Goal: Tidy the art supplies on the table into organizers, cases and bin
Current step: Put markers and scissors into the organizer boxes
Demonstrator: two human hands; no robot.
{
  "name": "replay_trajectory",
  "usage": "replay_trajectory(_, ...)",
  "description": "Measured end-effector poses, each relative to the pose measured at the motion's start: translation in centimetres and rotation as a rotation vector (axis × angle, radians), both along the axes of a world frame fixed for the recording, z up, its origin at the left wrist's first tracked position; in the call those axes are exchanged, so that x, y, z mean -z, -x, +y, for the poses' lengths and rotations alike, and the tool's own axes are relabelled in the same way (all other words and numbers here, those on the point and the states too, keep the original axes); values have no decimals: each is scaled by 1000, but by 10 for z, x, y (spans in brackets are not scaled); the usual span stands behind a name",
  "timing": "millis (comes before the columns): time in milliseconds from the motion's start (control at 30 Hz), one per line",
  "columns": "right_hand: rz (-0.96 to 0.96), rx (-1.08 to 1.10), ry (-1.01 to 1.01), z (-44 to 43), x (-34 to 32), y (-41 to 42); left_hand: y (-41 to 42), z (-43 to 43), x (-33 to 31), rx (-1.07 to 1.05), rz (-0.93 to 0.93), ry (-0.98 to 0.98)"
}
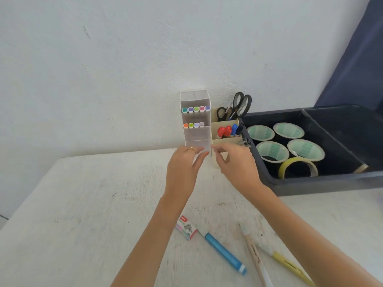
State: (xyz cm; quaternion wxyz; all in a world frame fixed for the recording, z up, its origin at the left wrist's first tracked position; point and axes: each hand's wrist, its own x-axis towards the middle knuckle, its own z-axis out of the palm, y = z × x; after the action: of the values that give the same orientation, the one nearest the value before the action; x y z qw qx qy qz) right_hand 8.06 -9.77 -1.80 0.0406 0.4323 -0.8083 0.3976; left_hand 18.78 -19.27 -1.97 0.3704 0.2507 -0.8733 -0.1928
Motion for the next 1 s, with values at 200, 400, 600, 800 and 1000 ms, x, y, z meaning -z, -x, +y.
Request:
replay_trajectory(200,-117,8,2,57,17,-14,-13,56,24,67,-86,-143)
replay_trajectory(400,-210,37,-154,116,36,-21,-18,93,48,229,-321,-174)
replay_trajectory(600,-265,-71,-386,179,55,-21,-33,118,48,631,-573,-260)
replay_trajectory(800,-296,-116,-425,226,68,-20,-41,127,51,774,-667,-193)
replay_trajectory(1000,-299,-81,-308,234,75,-28,-30,135,55,798,-733,-50)
